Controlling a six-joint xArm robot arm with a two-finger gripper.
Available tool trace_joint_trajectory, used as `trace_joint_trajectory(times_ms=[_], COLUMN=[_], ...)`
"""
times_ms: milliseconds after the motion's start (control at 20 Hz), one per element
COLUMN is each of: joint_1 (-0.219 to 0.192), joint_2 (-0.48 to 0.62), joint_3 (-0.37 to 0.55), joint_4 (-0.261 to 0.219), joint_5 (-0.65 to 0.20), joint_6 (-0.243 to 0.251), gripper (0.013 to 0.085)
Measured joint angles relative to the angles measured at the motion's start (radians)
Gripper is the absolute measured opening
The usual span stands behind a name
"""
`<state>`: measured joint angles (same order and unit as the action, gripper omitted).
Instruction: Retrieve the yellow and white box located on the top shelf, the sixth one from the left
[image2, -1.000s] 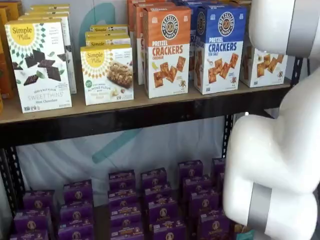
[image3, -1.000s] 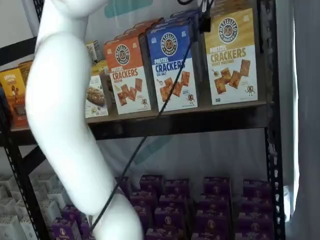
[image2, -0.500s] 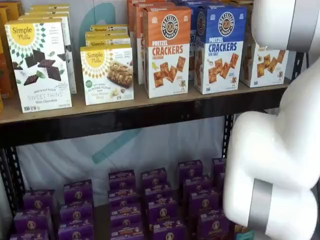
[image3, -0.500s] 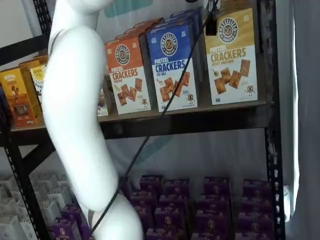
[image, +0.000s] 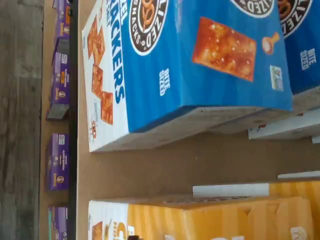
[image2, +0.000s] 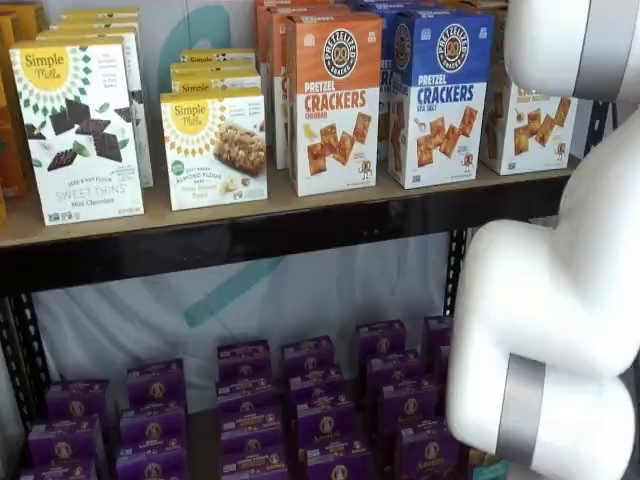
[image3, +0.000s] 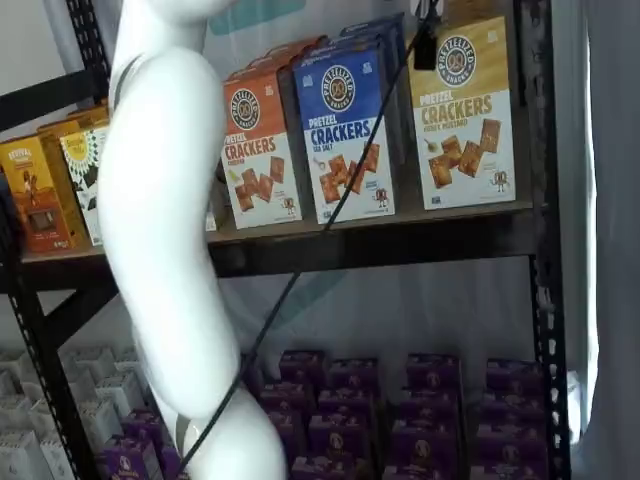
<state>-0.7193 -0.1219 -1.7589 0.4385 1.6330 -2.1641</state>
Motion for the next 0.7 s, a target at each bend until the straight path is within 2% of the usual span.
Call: trace_joint_trajectory(times_ms=[350, 600, 700], joint_1=[0.017, 0.038, 0.046], joint_2=[0.019, 0.051, 0.082], joint_3=[-0.023, -0.072, -0.125], joint_4=[-0.034, -0.084, -0.114], joint_5=[0.002, 0.047, 0.099], joint_6=[0.004, 0.017, 0.026], gripper=[0.0850, 0.0850, 0.0850])
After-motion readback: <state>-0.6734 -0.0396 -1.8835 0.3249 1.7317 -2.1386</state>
